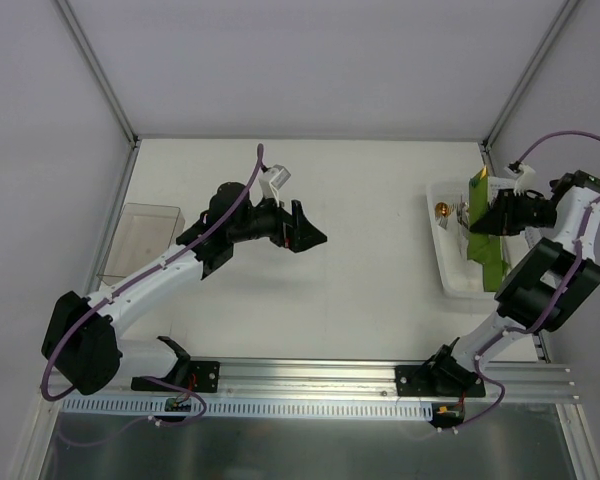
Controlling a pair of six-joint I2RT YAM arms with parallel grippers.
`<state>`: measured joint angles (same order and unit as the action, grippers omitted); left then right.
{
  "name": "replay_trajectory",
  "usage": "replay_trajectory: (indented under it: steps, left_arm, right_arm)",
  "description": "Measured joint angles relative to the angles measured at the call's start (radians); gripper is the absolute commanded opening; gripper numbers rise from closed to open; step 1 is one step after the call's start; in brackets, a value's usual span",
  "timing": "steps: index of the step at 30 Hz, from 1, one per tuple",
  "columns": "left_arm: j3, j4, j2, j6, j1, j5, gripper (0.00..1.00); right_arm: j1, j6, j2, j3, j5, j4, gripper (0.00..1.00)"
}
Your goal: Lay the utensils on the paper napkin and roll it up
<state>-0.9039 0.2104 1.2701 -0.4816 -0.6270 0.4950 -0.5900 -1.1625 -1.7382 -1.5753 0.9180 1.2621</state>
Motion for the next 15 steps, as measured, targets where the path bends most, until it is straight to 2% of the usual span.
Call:
replay_trajectory:
  steps: [7, 15]
  left_arm:
    - [0.036, 0.028, 0.008, -0.003, 0.000, 0.004, 0.99]
    - [0.079, 0.048, 0.036, -0.010, 0.000, 0.004, 0.99]
  right_arm:
    - [-0.062, -0.133, -0.062, 0.001, -0.107, 0.035, 0.00]
    - [-0.051, -0.151, -0.175, 0.007, -0.136, 0.036, 0.00]
